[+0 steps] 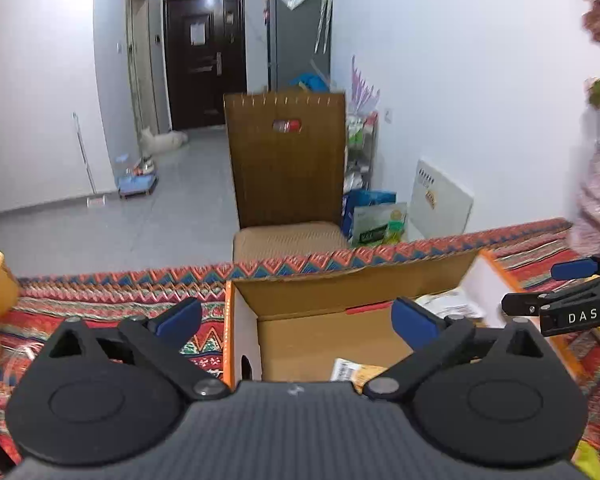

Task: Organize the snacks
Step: 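Carry both packets into the cardboard box and open both grippers, then withdraw both tools from the box back toward the snack pile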

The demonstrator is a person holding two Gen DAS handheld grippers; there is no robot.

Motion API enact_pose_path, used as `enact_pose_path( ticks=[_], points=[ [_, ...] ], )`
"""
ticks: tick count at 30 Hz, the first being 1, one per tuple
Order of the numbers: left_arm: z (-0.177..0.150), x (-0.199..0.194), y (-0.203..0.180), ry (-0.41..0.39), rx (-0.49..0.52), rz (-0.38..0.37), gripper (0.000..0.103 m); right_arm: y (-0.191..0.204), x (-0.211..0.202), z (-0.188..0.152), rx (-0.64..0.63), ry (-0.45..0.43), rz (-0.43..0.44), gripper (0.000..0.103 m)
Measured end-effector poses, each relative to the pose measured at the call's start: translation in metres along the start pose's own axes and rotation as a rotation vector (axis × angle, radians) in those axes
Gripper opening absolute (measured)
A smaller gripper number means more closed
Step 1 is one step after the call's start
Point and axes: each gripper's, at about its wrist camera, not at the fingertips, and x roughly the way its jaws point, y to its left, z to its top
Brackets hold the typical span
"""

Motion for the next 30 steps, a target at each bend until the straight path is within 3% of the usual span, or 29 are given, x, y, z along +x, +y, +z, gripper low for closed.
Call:
enact_pose_path(
  ticks=[7, 13, 20, 24, 30],
  points=[
    [-0.013, -0.125, -0.016, -0.02, 0.014, -0.028, 0.103, -0.005, -0.117, -0.03, 0.025, -0.082, 0.045, 0.099],
    [-0.062, -0.236, -0.021, -0.088, 0.02, -0.047, 0.103, 0.003, -0.224, -0.082, -0.028, -0.159, 0.077, 0.1],
    [-0.166, -0.339, -0.011, -0.164, 0.008, -0.046, 0.103, 0.025, -0.328, -0.183, -0.119, -0.28, 0.137, 0.103],
    [-0.237, -0.372, -0.003, -0.177, -0.031, -0.039, 0.103, 0.044, -0.367, -0.255, -0.139, -0.345, 0.151, 0.103],
    [-0.326, -0.394, 0.01, -0.122, -0.233, 0.021, 0.103, 0.079, -0.376, -0.359, -0.141, -0.393, 0.066, 0.103]
  ],
)
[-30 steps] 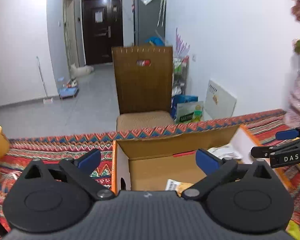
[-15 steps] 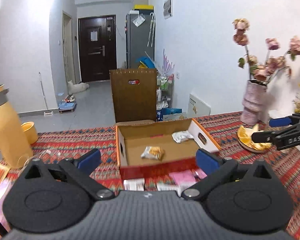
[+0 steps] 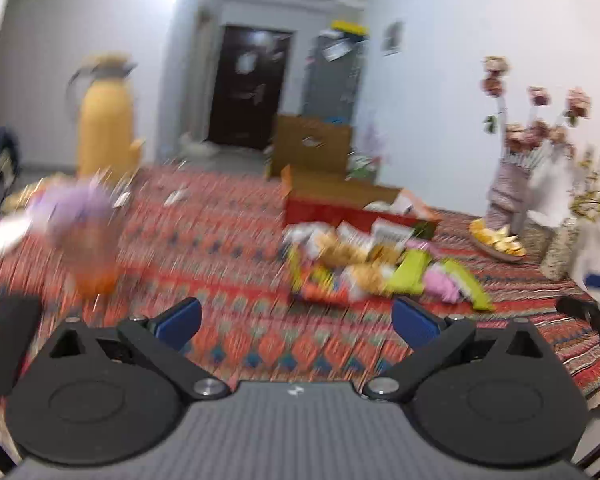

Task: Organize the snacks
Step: 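Withdraw both tools from the box back toward the snack pile, then grasp the green bar with the right gripper while the left gripper grasps a biscuit packet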

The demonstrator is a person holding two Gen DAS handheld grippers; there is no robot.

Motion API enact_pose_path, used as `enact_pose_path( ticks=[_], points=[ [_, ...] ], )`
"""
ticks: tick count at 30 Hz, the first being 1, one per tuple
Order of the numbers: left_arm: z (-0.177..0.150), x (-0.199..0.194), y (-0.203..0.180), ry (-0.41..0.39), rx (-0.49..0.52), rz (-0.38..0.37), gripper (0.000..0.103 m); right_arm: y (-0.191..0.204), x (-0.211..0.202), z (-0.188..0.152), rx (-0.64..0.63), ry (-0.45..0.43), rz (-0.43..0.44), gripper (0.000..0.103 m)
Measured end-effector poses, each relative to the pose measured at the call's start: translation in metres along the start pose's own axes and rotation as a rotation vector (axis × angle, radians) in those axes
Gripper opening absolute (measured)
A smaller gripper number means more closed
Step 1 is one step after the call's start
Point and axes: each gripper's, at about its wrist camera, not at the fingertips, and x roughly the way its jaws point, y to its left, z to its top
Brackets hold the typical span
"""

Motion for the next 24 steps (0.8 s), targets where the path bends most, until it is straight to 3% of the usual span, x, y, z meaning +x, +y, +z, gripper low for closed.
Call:
enact_pose_path(
  ticks=[4, 8, 13, 24],
  points=[
    [-0.035, 0.009, 0.007, 0.069, -0.003, 0.117, 0.103, 0.013, -0.002, -0.053, 0.064, 0.026, -0.037, 0.103],
    [-0.042, 0.015, 0.005, 0.111, 0.02, 0.09, 0.103, 0.01, 0.009, -0.083, 0.182, 0.13, -0.091, 0.103],
    [-0.045, 0.021, 0.004, 0.121, 0.004, 0.084, 0.103, 0.01, 0.01, -0.098, 0.252, 0.175, -0.101, 0.103],
    [-0.039, 0.047, 0.002, 0.16, 0.016, 0.072, 0.103, 0.019, 0.031, -0.096, 0.203, 0.219, -0.113, 0.103]
  ],
)
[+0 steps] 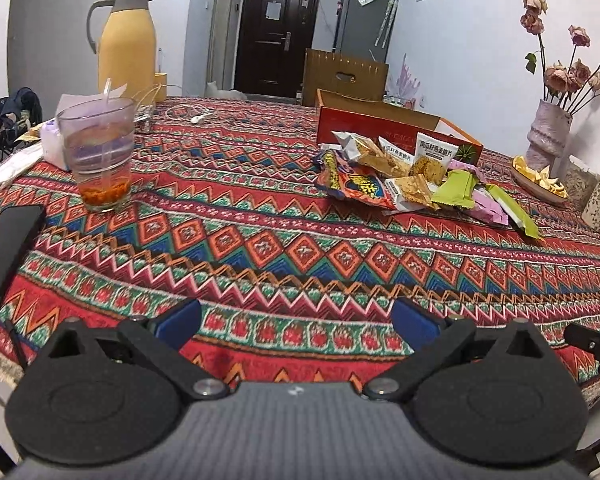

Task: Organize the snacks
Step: 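Grasp the green bar with the right gripper while the left gripper grasps a biscuit packet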

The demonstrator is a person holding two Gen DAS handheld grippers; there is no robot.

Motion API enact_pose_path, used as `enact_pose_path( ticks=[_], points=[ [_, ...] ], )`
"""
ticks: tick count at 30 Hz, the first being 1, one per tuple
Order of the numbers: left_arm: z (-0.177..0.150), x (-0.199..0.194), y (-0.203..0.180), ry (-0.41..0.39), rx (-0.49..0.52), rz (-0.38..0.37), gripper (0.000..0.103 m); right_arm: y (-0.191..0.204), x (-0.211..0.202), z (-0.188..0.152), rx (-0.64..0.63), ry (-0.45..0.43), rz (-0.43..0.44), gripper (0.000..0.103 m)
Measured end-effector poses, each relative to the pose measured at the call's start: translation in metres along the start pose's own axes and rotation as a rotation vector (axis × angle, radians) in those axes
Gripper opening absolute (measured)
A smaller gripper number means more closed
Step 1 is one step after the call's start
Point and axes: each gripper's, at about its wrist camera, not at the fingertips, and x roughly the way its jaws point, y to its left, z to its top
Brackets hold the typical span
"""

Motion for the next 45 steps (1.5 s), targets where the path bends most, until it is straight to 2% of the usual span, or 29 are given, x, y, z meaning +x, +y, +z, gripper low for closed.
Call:
enact_pose_path(
  ticks=[9, 13, 15, 17, 18, 19, 22, 26, 30, 32, 33, 34, 36, 40, 45],
  points=[
    [0.031, 0.035, -0.017, 0.007, 0.053, -0.038, 0.103, -0.009, 0.027, 0.021, 0.023, 0.008, -0.016, 0.103],
    [0.053, 0.056, -0.031, -0.03, 0.082, -0.063, 0.103, -0.014, 0.044, 0.036, 0.02, -0.003, -0.016, 0.102],
    [0.065, 0.068, -0.04, -0.056, 0.102, -0.072, 0.102, -0.018, 0.055, 0.047, 0.017, -0.003, -0.011, 0.097],
    [0.079, 0.081, -0.048, -0.076, 0.112, -0.075, 0.093, -0.021, 0.067, 0.058, 0.016, -0.01, -0.016, 0.091],
    [0.088, 0.091, -0.053, -0.083, 0.12, -0.079, 0.082, -0.023, 0.074, 0.065, 0.015, -0.012, -0.023, 0.09],
    [0.096, 0.101, -0.058, -0.08, 0.126, -0.073, 0.076, -0.026, 0.081, 0.072, 0.014, -0.014, -0.028, 0.09],
    [0.117, 0.133, -0.07, -0.084, 0.141, -0.074, 0.076, -0.036, 0.101, 0.092, 0.01, -0.032, -0.037, 0.083],
    [0.136, 0.177, -0.083, -0.063, 0.152, -0.032, 0.076, -0.057, 0.136, 0.12, 0.049, -0.039, -0.052, 0.072],
    [0.145, 0.214, -0.09, -0.008, 0.129, -0.013, 0.08, -0.078, 0.182, 0.138, 0.118, 0.019, -0.035, 0.065],
    [0.144, 0.222, -0.091, 0.0, 0.128, -0.006, 0.071, -0.083, 0.197, 0.14, 0.134, 0.036, -0.018, 0.06],
    [0.142, 0.224, -0.092, -0.002, 0.129, -0.001, 0.054, -0.085, 0.204, 0.14, 0.141, 0.043, -0.015, 0.058],
    [0.14, 0.224, -0.092, -0.009, 0.134, -0.005, 0.049, -0.085, 0.209, 0.139, 0.145, 0.046, -0.015, 0.056],
    [0.137, 0.221, -0.092, -0.025, 0.149, -0.01, 0.047, -0.088, 0.214, 0.136, 0.159, 0.05, -0.014, 0.04],
    [0.133, 0.211, -0.095, -0.021, 0.166, -0.018, 0.043, -0.086, 0.21, 0.129, 0.146, 0.038, -0.027, 0.037],
    [0.122, 0.169, -0.085, -0.015, 0.101, -0.069, 0.043, -0.08, 0.183, 0.123, 0.128, 0.003, -0.046, 0.036]
  ],
)
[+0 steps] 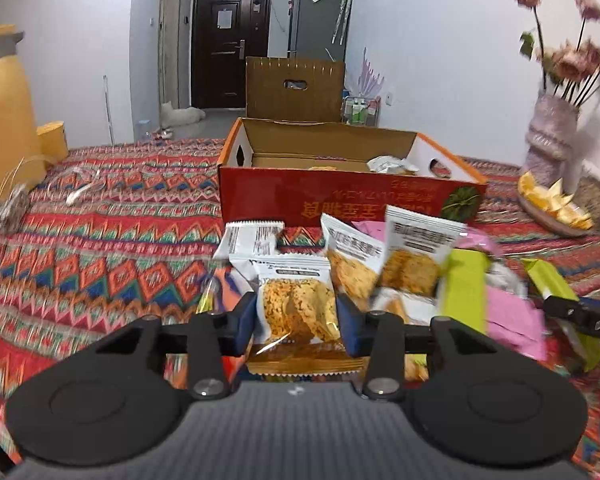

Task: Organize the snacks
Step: 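Grasp the green bar with the right gripper while the left gripper grasps a biscuit packet, then carry the green bar and biscuit packet into the box and open both grippers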

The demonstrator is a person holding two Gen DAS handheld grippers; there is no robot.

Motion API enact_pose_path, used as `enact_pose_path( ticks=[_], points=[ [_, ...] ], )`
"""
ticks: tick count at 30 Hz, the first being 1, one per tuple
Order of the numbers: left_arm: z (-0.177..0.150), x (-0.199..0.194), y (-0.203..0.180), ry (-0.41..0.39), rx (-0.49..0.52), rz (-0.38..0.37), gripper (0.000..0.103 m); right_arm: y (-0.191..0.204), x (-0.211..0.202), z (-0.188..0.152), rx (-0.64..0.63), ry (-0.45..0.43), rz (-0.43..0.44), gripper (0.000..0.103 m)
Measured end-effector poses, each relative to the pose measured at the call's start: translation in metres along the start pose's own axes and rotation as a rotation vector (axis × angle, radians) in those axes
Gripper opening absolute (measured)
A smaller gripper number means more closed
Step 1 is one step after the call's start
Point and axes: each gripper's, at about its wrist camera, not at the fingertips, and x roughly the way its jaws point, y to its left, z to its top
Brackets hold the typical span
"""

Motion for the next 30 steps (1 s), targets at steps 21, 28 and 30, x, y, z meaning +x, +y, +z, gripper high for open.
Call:
enact_pose_path(
  ticks=[21, 28, 30],
  points=[
    [-0.1, -0.149, 0.024, 0.069, -0.097, 0.006, 0.043, 0.048, -0.18, -0.111, -0.058, 0.012, 0.116, 0.036],
    [-0.098, -0.165, 0.02, 0.02, -0.082, -0.007, 0.043, 0.053, -0.198, -0.111, -0.073, -0.018, 0.111, 0.037],
    [-0.096, -0.165, 0.022, 0.018, -0.084, -0.007, 0.043, 0.053, -0.198, -0.11, -0.074, -0.018, 0.109, 0.037]
  ],
)
